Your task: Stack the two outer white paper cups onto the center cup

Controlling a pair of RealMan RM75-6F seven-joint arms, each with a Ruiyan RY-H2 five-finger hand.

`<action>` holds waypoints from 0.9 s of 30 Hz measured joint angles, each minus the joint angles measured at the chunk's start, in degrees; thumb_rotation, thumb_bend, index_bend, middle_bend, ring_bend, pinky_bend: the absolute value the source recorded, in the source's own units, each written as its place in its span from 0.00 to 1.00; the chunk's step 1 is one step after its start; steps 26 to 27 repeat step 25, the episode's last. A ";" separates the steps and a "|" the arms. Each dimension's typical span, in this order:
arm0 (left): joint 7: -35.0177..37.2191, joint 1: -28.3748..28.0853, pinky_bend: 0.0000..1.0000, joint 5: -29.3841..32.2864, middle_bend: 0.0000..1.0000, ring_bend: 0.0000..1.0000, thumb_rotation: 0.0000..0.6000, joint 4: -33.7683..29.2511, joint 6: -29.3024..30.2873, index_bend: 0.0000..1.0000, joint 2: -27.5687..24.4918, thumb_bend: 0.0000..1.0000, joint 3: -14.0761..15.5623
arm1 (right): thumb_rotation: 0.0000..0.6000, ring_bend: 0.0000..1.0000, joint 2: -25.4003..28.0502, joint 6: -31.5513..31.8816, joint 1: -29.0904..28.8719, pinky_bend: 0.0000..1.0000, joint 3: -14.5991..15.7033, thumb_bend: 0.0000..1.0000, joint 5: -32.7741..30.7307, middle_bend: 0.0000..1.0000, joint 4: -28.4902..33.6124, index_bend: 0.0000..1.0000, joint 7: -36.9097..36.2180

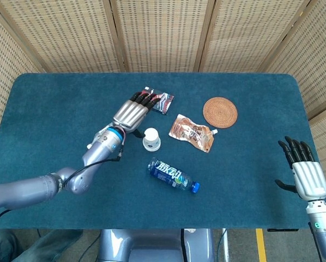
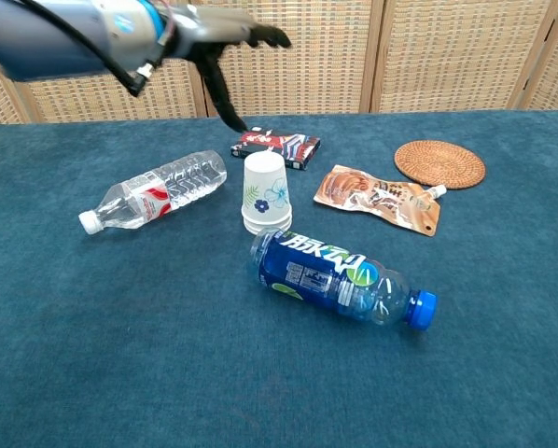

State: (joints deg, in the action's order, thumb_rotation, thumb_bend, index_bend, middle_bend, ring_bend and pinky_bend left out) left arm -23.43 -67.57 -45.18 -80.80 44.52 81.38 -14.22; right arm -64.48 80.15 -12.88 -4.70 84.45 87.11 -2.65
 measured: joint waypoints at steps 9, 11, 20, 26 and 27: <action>7.39 14.01 0.00 -7.04 0.00 0.00 1.00 -9.34 15.53 0.00 -8.51 0.00 1.93 | 1.00 0.00 -0.58 0.20 0.14 0.00 0.13 0.00 0.69 0.00 -0.04 0.00 1.60; 7.02 17.56 0.00 -7.68 0.00 0.00 1.00 -13.20 20.46 0.00 -10.14 0.00 3.22 | 1.00 0.00 -0.92 0.27 0.19 0.00 0.15 0.00 0.74 0.00 -0.18 0.00 2.32; 7.70 37.15 0.00 -16.08 0.00 0.00 1.00 -30.02 40.74 0.00 -15.61 0.00 12.78 | 1.00 0.00 -2.03 1.48 0.63 0.00 0.00 0.00 1.21 0.00 -0.16 0.00 4.61; 8.83 42.60 0.00 -20.49 0.00 0.00 1.00 -31.12 43.78 0.00 -15.15 0.00 17.42 | 1.00 0.00 -1.47 3.17 1.38 0.00 0.01 0.00 2.24 0.00 1.10 0.00 4.79; 8.83 42.60 0.00 -20.49 0.00 0.00 1.00 -31.12 43.78 0.00 -15.15 0.00 17.42 | 1.00 0.00 -1.47 3.17 1.38 0.00 0.01 0.00 2.24 0.00 1.10 0.00 4.79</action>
